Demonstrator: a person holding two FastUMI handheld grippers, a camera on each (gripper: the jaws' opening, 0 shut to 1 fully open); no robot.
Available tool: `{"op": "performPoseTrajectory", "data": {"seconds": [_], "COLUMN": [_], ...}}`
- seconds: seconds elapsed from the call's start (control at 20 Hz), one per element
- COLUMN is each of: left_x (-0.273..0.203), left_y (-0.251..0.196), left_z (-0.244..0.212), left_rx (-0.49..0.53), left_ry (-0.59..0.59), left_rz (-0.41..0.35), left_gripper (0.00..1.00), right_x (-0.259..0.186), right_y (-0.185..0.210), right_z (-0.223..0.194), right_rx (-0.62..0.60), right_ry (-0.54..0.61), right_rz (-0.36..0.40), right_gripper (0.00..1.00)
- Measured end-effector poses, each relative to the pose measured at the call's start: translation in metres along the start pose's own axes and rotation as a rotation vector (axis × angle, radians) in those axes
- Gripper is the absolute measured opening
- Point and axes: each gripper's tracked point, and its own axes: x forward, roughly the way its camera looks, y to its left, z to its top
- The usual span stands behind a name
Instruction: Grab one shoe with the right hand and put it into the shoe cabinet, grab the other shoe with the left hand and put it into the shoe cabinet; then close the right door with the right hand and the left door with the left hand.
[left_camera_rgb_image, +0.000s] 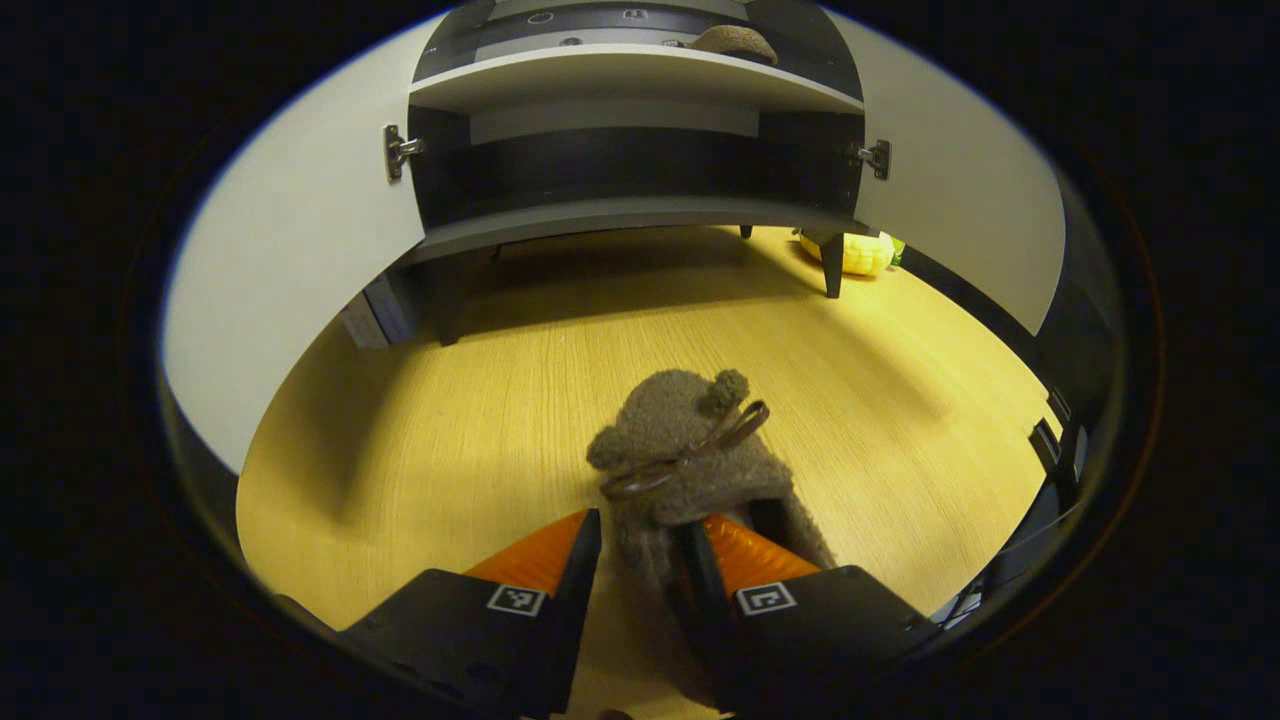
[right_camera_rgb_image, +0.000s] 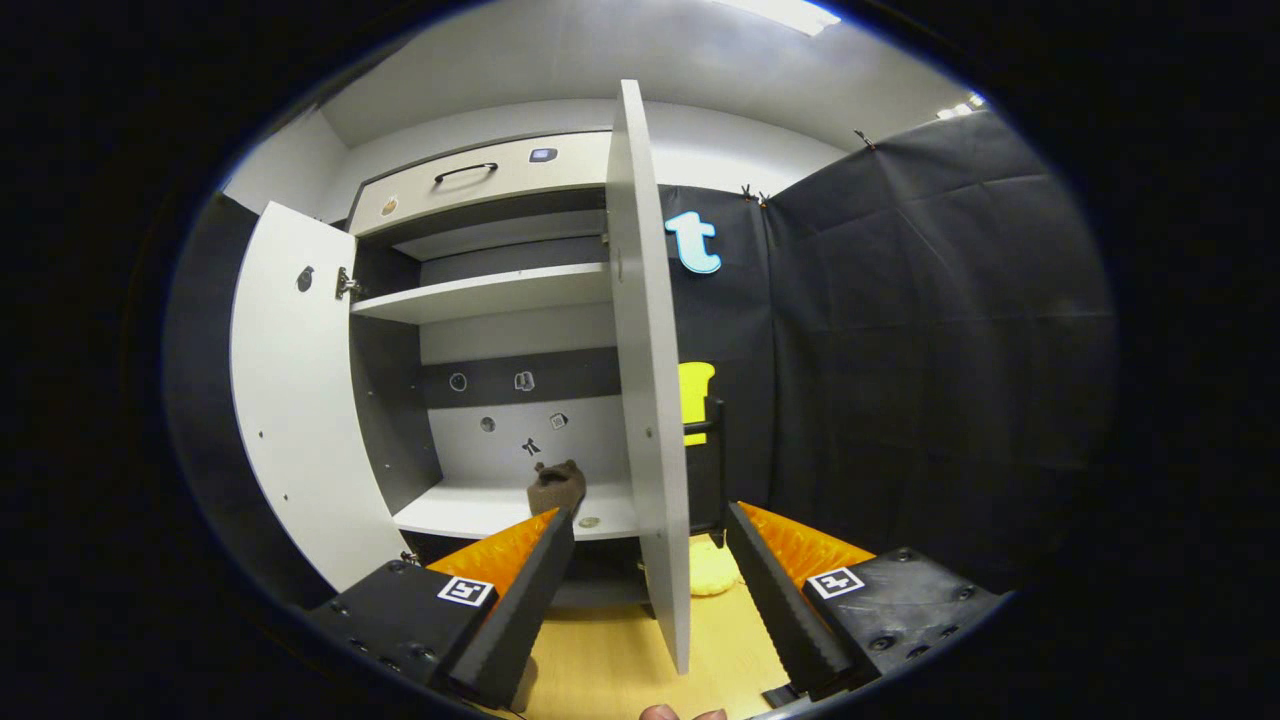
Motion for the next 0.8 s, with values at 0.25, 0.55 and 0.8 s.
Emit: {"op": "performPoseTrajectory", "data": {"seconds": [0.25, 0.55, 0.8], "left_x": [0.012, -0.013, -0.07], "left_y": [0.012, 0.011, 0.002], "left_z": [0.009, 0.039, 0.117], "left_rx": [0.052, 0.038, -0.014], "left_ry": [0.018, 0.029, -0.036], "left_rz": [0.05, 0.072, 0.095], "left_gripper": [0.13, 0.06, 0.06], "right_x": [-0.006, -0.008, -0.005], "right_y": [-0.033, -0.064, -0.089], "right_z": [-0.008, -0.017, -0.029], "right_rx": [-0.006, -0.009, 0.005], "right_ry": [0.022, 0.034, 0.054], "right_rz": [-0.063, -0.111, -0.142], "right_gripper": [1.0, 0.98, 0.98]}}
